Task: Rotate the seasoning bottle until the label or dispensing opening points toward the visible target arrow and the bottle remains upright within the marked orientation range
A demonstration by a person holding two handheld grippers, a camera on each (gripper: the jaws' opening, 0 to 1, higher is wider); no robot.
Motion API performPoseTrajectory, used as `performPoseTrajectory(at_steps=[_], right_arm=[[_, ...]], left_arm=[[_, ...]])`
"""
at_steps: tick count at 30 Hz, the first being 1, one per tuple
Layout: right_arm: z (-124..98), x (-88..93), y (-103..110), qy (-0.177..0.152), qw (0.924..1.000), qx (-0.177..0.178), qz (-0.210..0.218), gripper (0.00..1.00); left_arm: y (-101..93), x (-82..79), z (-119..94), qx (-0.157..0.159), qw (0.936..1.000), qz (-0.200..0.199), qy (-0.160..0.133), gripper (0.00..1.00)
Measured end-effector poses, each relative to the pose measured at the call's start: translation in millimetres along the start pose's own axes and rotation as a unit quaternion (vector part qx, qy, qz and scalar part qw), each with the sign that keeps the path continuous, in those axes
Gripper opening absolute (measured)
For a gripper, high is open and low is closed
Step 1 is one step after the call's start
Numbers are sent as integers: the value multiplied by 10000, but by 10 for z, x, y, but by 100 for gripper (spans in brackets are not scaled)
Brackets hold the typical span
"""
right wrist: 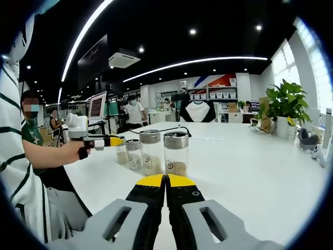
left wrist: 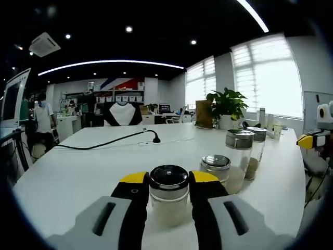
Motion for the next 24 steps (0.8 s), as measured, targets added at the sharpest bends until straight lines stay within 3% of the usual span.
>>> performPoseTrajectory(at_steps=[6, 9, 16, 23, 24], right_arm=[[-18, 16, -11, -3, 10000, 34, 24, 0], [-13, 24, -15, 9, 10000, 27, 29, 0], [-3, 8, -8, -6, 10000, -32, 12, 0], [8, -2, 12, -11, 9999, -101, -13, 0], [10, -8, 19, -15, 9999, -121, -25, 0]], left_arm=[[-24, -35, -14, -108, 9995, 311, 12, 33], [0, -84, -22, 11, 9997, 254, -72, 37], [72, -91, -34, 572, 9964, 614, 148, 41], [77, -134, -54, 1441, 9886, 410, 144, 40], [102, -140, -51, 1375, 9894, 443, 137, 41]])
Point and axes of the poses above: the point that each gripper's makers call its tool centre point, and the gripper's own axes: z roughly forward along the fingers, y roughly to its left, x roughly out of its underside, the point moved 6 cm from there along -z, roughly backward along the fingers, and after that the axes turned 7 degrees about y, right-handed, at the moved point
